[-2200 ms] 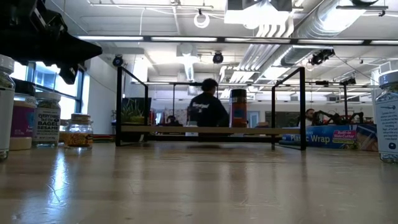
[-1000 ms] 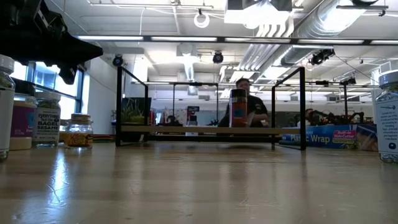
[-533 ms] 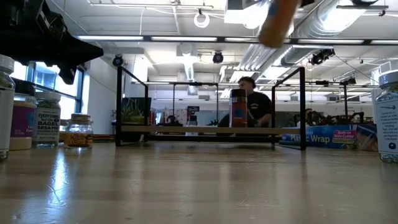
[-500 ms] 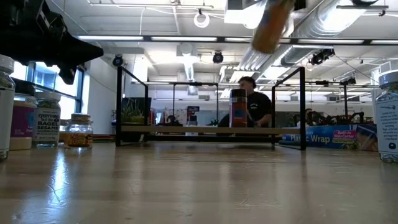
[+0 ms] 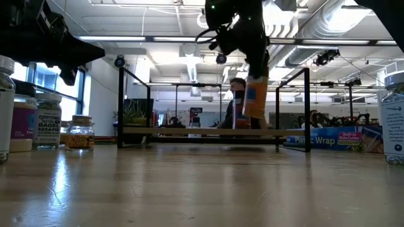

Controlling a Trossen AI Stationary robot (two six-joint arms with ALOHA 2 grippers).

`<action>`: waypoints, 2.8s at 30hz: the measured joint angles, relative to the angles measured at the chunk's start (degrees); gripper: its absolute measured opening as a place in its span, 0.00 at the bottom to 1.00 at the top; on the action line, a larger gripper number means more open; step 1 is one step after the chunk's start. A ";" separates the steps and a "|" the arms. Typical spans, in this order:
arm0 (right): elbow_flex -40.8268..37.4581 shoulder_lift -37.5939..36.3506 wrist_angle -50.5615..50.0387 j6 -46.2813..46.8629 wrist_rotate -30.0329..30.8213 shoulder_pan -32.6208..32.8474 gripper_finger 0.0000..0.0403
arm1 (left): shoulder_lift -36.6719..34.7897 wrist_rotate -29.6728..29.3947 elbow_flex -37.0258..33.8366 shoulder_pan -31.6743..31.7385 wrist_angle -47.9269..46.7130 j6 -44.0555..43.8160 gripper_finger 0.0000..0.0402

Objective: Shelf spices
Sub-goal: Put the black seasoning bottle on the shelf aligned with the other black seasoning bottles

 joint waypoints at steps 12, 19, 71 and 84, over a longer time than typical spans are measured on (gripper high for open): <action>0.00 0.46 3.08 1.47 4.14 -1.79 0.55 | 0.01 0.06 0.00 0.00 0.01 0.02 0.00; 0.00 0.46 4.22 3.46 4.14 -2.91 0.56 | 0.01 0.07 0.00 0.02 0.01 0.00 0.00; 21.11 -20.05 -0.15 5.37 13.73 1.78 0.65 | -0.02 -19.48 -0.04 0.00 14.93 -39.88 0.00; 21.03 -25.21 -0.12 9.81 21.12 1.84 0.65 | 1.66 -16.32 5.11 -0.14 10.65 -30.37 0.00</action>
